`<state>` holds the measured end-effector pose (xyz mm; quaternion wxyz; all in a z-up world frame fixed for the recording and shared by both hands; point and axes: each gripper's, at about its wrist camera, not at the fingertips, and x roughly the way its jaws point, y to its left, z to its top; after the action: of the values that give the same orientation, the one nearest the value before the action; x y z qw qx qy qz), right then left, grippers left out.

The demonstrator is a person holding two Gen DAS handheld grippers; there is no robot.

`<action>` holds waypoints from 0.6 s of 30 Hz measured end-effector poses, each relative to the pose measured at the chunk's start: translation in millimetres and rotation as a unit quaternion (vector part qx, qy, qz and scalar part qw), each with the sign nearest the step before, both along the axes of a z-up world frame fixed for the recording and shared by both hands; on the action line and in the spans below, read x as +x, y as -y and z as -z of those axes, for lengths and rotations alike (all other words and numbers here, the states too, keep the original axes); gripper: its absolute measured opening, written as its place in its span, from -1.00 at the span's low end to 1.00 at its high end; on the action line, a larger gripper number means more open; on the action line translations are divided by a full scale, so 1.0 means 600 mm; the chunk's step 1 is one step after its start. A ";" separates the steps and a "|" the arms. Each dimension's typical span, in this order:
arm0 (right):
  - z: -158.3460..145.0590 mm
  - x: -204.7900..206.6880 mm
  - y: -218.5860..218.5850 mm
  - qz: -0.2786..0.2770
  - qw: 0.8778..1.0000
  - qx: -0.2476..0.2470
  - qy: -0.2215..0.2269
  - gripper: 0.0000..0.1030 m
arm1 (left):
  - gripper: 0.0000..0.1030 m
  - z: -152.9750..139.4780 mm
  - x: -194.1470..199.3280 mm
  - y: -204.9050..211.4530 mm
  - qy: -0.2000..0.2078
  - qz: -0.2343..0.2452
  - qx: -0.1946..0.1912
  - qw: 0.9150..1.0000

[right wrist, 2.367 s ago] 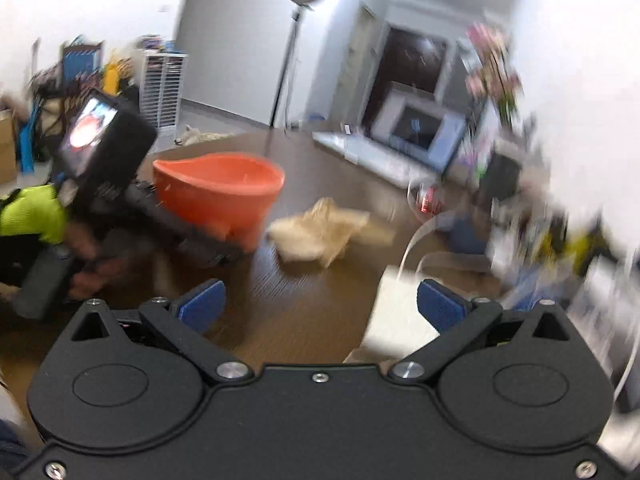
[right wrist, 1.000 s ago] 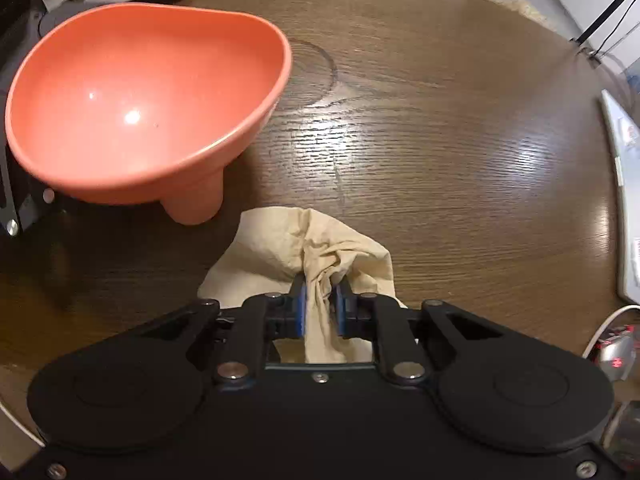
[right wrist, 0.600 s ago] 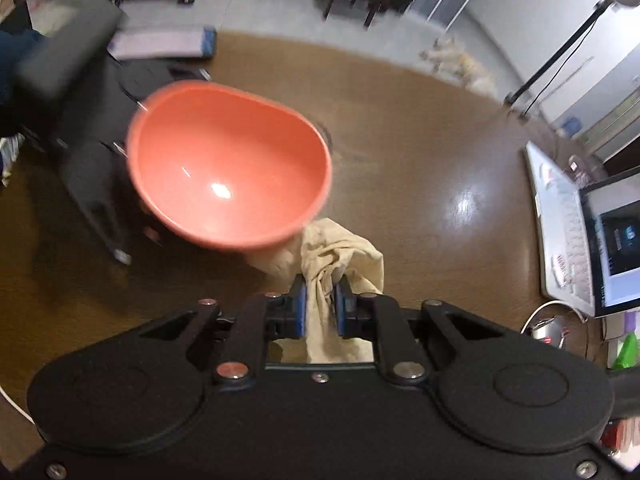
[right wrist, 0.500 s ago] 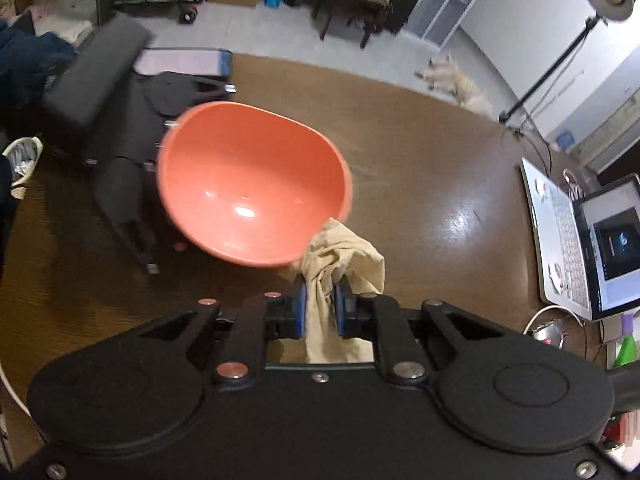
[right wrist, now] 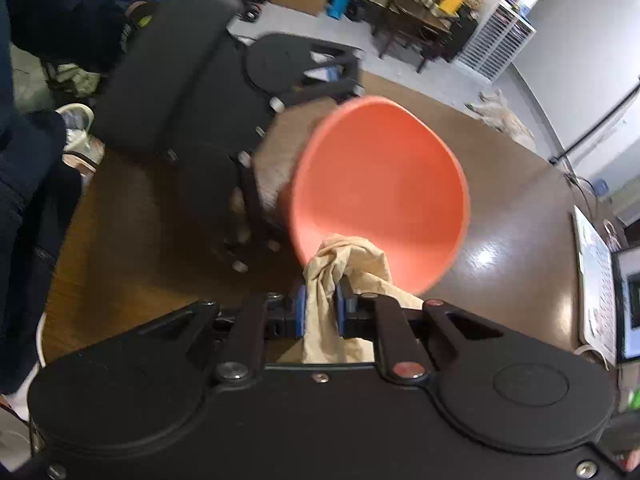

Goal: Clean bowl
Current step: 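Tilt the held bowl with the left gripper while the right gripper brings the cloth inside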

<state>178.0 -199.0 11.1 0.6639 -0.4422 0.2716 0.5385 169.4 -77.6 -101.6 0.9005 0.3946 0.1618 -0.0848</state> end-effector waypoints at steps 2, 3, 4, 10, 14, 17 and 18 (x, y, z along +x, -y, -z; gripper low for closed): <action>-0.001 -0.008 -0.007 -0.009 1.000 0.007 -0.004 -0.68 | 0.91 0.011 -0.008 -0.001 0.015 0.023 0.030 0.999; -0.001 -0.011 -0.010 -0.015 1.000 0.010 -0.007 -0.68 | 0.91 0.015 -0.011 -0.001 0.021 0.031 0.040 0.998; -0.002 -0.014 -0.013 -0.021 1.000 0.013 -0.009 -0.68 | 0.91 0.019 -0.014 -0.001 0.026 0.039 0.049 0.998; -0.018 -0.017 -0.033 -0.044 0.998 0.035 -0.007 -0.67 | 0.91 0.028 -0.024 -0.012 0.030 0.082 0.064 0.994; -0.028 -0.024 -0.048 -0.060 0.997 0.052 -0.010 -0.67 | 0.91 0.034 -0.029 -0.045 0.021 0.124 0.041 0.991; -0.031 -0.034 -0.051 -0.076 0.995 0.057 -0.008 -0.67 | 0.91 0.037 -0.026 -0.064 0.007 0.156 0.033 0.987; -0.032 -0.034 -0.054 -0.081 0.995 0.053 -0.004 -0.67 | 0.91 0.037 -0.023 -0.068 0.001 0.164 0.031 0.986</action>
<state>157.4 -166.4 30.3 0.6393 -0.4247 0.2086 0.6062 155.5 -36.6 -124.0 0.8619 0.4439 0.0964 -0.2254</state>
